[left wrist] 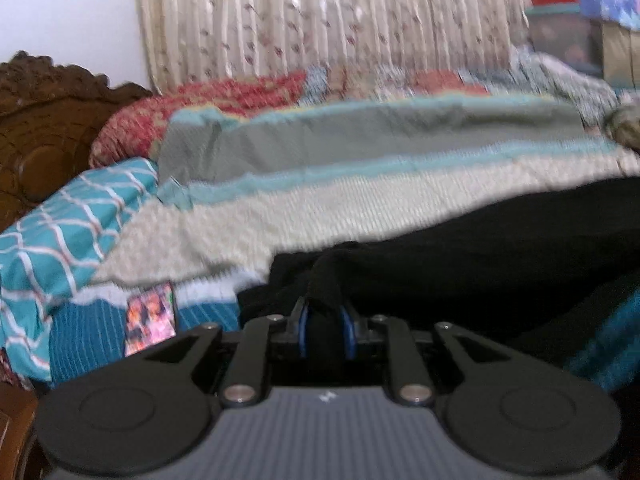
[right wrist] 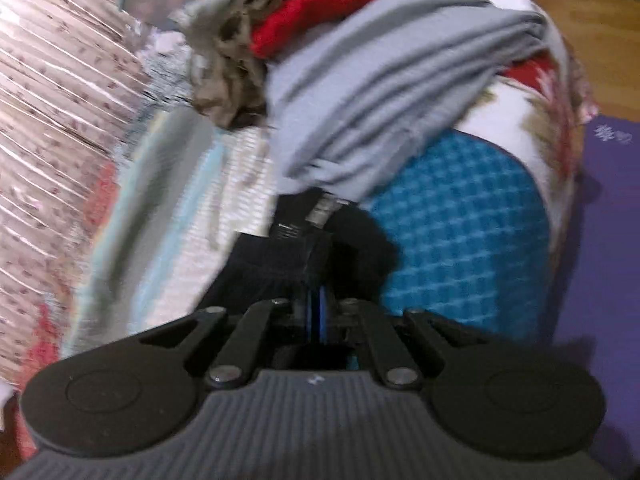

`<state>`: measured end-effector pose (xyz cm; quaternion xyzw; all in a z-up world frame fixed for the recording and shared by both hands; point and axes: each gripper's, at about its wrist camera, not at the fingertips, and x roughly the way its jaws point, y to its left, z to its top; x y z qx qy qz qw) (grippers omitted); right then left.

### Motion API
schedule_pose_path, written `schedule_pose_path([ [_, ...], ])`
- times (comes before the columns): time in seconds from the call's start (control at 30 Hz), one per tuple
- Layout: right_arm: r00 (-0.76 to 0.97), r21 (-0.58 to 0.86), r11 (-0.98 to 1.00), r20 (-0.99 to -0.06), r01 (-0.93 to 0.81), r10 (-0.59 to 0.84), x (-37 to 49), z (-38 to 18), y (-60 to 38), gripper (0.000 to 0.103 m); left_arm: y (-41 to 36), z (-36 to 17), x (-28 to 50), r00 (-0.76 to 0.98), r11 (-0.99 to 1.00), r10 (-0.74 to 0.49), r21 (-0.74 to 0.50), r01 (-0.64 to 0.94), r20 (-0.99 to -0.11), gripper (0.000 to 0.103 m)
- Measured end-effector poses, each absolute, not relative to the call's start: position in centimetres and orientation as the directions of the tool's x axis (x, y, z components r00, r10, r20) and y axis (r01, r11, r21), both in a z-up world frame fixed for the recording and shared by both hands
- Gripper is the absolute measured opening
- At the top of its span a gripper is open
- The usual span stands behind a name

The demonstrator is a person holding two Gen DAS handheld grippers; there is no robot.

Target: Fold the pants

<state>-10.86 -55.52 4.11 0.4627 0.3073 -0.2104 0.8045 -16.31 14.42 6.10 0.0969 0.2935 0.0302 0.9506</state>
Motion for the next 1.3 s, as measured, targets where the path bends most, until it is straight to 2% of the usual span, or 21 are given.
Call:
schedule_pose_path([
  [0.07,0.689,0.583,0.482,-0.722,0.654,-0.062,-10.6,2.5,-55.4,0.006,14.0,4.7,-16.8,0.803,0.973,0.107,0.228,0.037,-0.586,0.018],
  [0.17,0.72,0.604,0.495,-0.691,0.625,-0.066,-10.5,2.2,-54.8,0.012,14.1,3.6,-17.7,0.76,0.967,0.097,0.241,0.08,-0.642,0.022],
  [0.23,0.731,0.618,0.498,-0.681,0.609,-0.048,-10.8,2.5,-55.1,0.024,14.5,3.7,-18.8,0.745,0.966,0.071,0.233,0.116,-0.664,0.026],
  [0.27,0.733,0.618,0.496,-0.678,0.61,-0.058,-11.0,2.8,-55.6,0.027,14.9,4.1,-19.3,0.74,0.967,0.049,0.218,0.134,-0.67,0.029],
  [0.3,0.732,0.607,0.494,-0.675,0.622,-0.093,-11.3,3.3,-55.8,0.036,15.5,4.6,-19.9,0.737,0.971,0.019,0.187,0.147,-0.676,0.03],
  [0.37,0.739,0.574,0.52,-0.648,0.633,-0.183,-11.9,4.8,-56.1,0.04,16.9,5.9,-20.4,0.738,0.985,-0.024,0.109,0.132,-0.675,0.034],
  [0.47,0.769,0.538,0.601,-0.601,0.591,-0.219,-11.2,6.9,-55.9,0.04,19.8,8.2,-20.2,0.772,0.999,-0.027,-0.004,0.032,-0.635,0.039],
  [0.57,0.789,0.454,0.727,-0.582,0.516,-0.197,-8.7,8.5,-54.9,0.043,22.4,10.0,-18.7,0.802,0.987,0.019,-0.115,-0.109,-0.598,0.038],
  [0.7,0.78,0.32,0.855,-0.609,0.408,-0.145,-3.9,8.8,-52.7,0.051,24.3,10.7,-17.1,0.81,0.941,0.033,-0.254,-0.223,-0.586,0.038],
  [0.77,0.758,0.252,0.897,-0.64,0.364,-0.128,-1.3,8.2,-52.0,0.056,24.9,10.7,-16.6,0.801,0.922,0.042,-0.286,-0.262,-0.598,0.039],
  [0.8,0.738,0.227,0.91,-0.665,0.346,-0.115,-0.3,7.6,-51.8,0.063,24.9,10.6,-16.5,0.793,0.916,0.055,-0.286,-0.282,-0.606,0.04],
  [0.83,0.713,0.21,0.92,-0.694,0.33,-0.097,0.2,6.6,-51.9,0.065,25.0,10.5,-16.4,0.787,0.912,0.07,-0.28,-0.299,-0.613,0.042],
  [0.87,0.681,0.184,0.93,-0.727,0.317,-0.088,0.9,5.7,-51.8,0.062,25.0,10.3,-16.4,0.779,0.909,0.085,-0.272,-0.317,-0.622,0.042],
  [0.9,0.654,0.132,0.941,-0.748,0.31,-0.111,1.0,5.2,-51.3,0.04,25.0,10.3,-16.3,0.77,0.905,0.097,-0.266,-0.331,-0.631,0.042],
  [0.93,0.64,0.076,0.952,-0.755,0.298,-0.14,0.9,4.9,-50.8,0.023,25.0,10.2,-16.3,0.761,0.902,0.11,-0.258,-0.347,-0.64,0.042],
  [1.0,0.672,0.086,0.956,-0.729,0.281,-0.132,-0.2,5.6,-50.3,0.013,25.0,10.2,-16.5,0.753,0.898,0.128,-0.248,-0.365,-0.645,0.045],
  [1.13,0.72,0.069,0.907,-0.634,0.416,-0.282,-2.1,7.7,-52.3,0.007,24.9,9.9,-15.6,0.743,0.898,0.131,-0.238,-0.369,-0.657,0.047],
  [1.23,0.672,0.032,0.875,-0.654,0.484,-0.347,-1.7,6.7,-53.8,0.007,24.2,9.4,-14.0,0.735,0.912,0.134,-0.208,-0.354,-0.664,0.049],
  [1.27,0.638,-0.029,0.878,-0.677,0.477,-0.368,-0.9,5.6,-53.4,0.008,23.9,9.1,-13.5,0.726,0.916,0.141,-0.19,-0.353,-0.673,0.053],
  [1.3,0.617,-0.082,0.878,-0.681,0.471,-0.395,-0.5,5.1,-53.1,0.021,23.7,8.8,-13.0,0.717,0.919,0.147,-0.174,-0.354,-0.682,0.054],
])
